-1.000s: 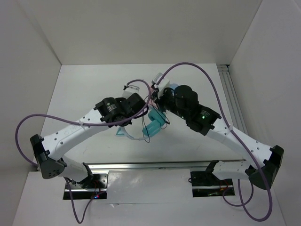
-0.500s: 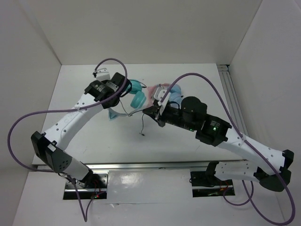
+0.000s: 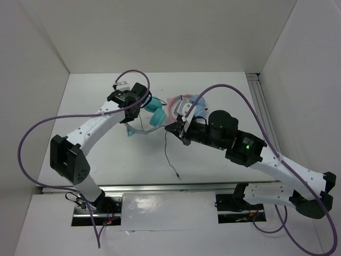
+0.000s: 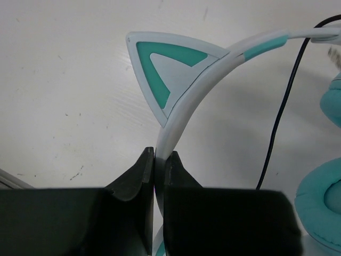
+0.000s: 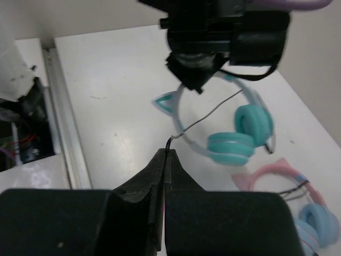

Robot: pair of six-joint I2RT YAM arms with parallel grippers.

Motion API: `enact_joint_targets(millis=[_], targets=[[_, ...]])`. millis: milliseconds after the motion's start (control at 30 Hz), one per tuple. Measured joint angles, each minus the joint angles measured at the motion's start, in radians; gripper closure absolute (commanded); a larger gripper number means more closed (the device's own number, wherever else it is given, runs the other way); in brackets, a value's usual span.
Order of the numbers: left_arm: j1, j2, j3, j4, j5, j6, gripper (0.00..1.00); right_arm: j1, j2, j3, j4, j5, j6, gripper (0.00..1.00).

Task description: Wrap the headphones

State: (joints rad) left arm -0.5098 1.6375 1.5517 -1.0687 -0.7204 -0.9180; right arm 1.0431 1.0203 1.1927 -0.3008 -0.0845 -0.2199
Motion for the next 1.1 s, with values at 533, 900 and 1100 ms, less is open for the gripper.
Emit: enact_joint_targets(millis=[533,900,1100], targets=[[-0.393,-0.172,-0.257,0.14,0.255,0.365,1.0,-0.033,0.083,0.0,-0.023,0.489,-0.15,1.0],[-0.483,-0.391,-0.236,0.111,0.303,0.418,1.0,-0.136,0.147,-0.019,-0.007,0.447,-0.155,1.0],[-0.484,-0.441,-0.213,0.103,0.317,0.451,1.0,-0.211,0.22,-0.024,-0.006,0.317,-0.12,1.0]])
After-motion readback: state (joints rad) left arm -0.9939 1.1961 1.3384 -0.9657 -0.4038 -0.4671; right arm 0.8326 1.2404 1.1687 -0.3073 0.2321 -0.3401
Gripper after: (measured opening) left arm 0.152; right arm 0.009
